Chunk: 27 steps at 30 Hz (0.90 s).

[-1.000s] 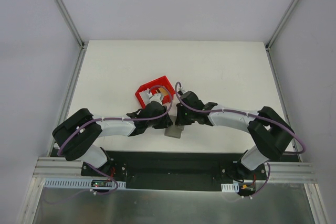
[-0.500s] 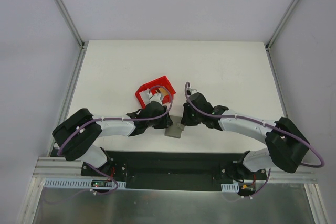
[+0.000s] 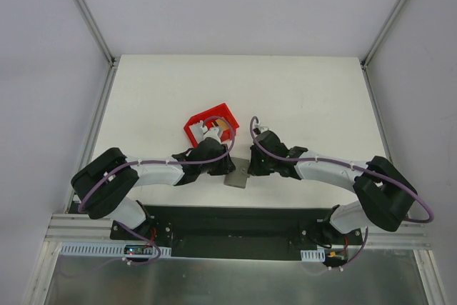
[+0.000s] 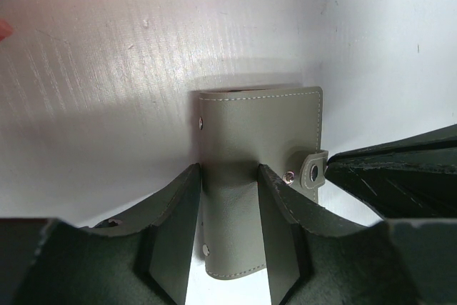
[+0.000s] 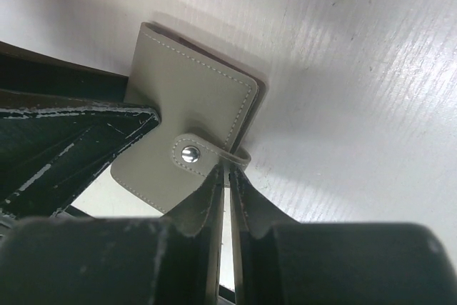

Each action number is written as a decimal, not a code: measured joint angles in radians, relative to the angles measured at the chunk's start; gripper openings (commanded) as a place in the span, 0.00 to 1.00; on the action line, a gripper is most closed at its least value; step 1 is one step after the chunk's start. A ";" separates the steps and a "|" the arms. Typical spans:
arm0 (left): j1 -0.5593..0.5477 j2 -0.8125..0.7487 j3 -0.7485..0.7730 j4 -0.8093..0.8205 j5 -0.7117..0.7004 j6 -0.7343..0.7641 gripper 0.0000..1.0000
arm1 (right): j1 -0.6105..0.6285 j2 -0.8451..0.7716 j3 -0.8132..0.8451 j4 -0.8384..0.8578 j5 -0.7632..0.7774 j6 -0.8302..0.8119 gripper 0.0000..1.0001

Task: Put the credit cards into the card holder
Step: Close the card holder at the center of the board.

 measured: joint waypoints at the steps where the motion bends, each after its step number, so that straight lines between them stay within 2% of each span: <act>1: 0.000 0.000 0.000 0.000 0.000 0.000 0.38 | 0.000 0.000 0.001 0.000 0.000 0.000 0.10; 27: 0.000 0.000 0.000 0.000 0.001 0.000 0.38 | 0.008 0.076 0.070 0.011 -0.047 -0.011 0.11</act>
